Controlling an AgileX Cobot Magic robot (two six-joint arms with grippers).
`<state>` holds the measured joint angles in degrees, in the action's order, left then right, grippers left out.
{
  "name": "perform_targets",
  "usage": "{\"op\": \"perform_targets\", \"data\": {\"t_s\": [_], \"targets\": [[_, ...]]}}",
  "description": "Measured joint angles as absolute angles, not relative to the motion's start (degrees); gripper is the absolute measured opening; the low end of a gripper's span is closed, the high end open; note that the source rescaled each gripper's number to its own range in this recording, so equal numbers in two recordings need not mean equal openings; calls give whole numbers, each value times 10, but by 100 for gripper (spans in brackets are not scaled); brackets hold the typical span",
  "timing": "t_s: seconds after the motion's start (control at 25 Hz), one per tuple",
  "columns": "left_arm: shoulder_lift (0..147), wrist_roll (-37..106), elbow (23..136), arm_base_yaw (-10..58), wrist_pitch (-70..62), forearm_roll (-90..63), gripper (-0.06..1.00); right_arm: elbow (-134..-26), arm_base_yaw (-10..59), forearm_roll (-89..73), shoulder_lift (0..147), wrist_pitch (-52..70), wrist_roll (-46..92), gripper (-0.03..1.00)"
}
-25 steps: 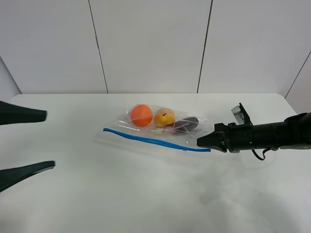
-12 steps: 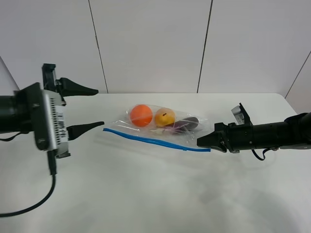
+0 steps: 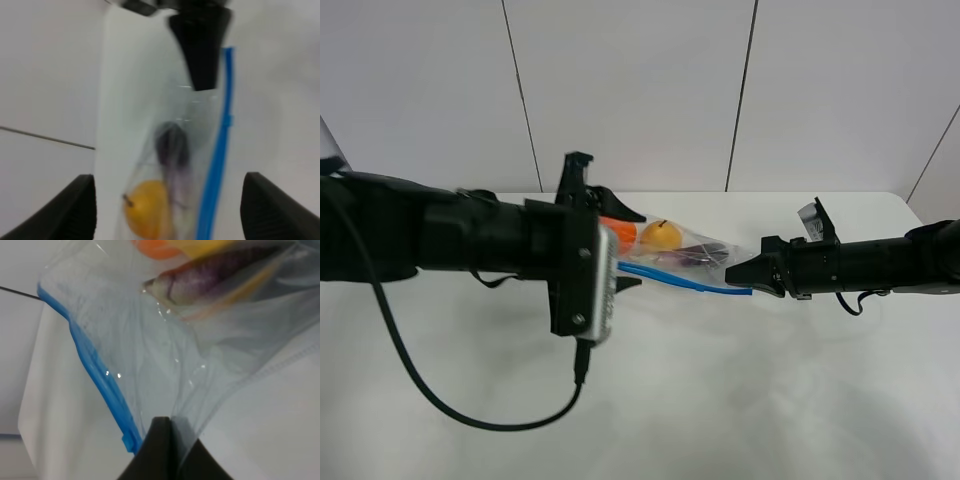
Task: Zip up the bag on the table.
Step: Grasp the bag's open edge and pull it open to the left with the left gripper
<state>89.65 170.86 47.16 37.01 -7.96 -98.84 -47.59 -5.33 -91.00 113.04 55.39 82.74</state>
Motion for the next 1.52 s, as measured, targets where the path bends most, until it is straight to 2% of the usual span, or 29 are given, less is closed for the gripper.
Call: {"op": "perform_targets", "data": {"t_s": [0.16,0.32,1.12,1.36,1.52], "targets": [[965,1661,493,428,39,-988,94,-477,-53,-903,1130,554,820,0],[1011,1585,532,444,77,-988,94,-477,-53,-898,1130,557,818,0],[1122,1540,634,444,49,-989,93,-477,-53,-903,1130,559,815,0],[1137,1527,657,444,38,-989,86,-477,-53,-904,1130,559,814,0],[1152,1494,683,444,20,-990,86,-477,-53,-904,1130,559,812,0]]}}
